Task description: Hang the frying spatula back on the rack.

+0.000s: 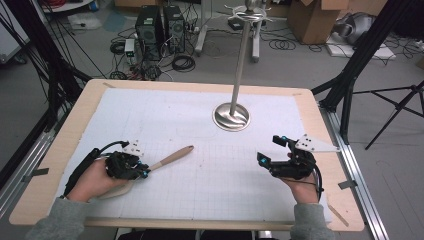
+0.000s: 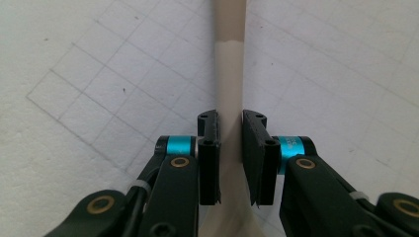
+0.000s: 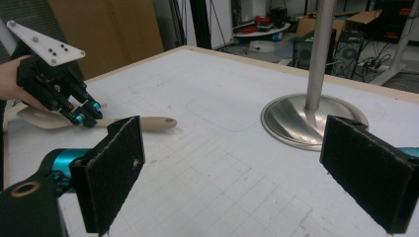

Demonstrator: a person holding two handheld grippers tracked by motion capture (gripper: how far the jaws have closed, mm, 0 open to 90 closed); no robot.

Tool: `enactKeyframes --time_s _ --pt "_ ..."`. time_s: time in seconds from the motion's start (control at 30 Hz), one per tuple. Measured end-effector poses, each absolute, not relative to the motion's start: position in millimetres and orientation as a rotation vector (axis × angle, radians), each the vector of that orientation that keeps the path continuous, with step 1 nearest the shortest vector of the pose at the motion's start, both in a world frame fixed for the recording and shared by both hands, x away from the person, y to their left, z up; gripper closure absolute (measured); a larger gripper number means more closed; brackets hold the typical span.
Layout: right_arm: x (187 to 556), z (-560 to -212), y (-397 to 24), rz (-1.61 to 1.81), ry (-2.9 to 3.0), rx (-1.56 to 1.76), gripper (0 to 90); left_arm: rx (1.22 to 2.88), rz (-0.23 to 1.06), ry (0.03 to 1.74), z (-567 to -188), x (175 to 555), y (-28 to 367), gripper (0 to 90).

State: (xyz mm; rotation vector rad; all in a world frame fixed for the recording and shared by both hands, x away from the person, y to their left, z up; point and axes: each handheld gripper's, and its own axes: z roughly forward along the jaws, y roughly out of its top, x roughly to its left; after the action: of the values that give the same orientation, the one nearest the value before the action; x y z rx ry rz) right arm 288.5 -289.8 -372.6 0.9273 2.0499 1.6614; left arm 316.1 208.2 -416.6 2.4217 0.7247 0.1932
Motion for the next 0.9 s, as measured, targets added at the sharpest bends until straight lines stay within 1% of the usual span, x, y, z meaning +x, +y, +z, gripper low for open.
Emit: enactKeyframes --time_s 0.37,0.63,0.9 --pt "289.3 -372.5 -289.8 1.659 2.05 0.92 8.6 2.305 0.147 0.738 -402.2 317.9 218.1 77.5" --pt "288.9 -370.9 -292.2 1.671 2.035 0.931 8.6 2.224 0.168 0.733 -391.6 317.6 222.4 77.5" --pt "289.7 -370.3 -291.2 1.669 2.042 0.933 8.6 2.166 0.197 0.733 -379.5 314.2 215.7 77.5"
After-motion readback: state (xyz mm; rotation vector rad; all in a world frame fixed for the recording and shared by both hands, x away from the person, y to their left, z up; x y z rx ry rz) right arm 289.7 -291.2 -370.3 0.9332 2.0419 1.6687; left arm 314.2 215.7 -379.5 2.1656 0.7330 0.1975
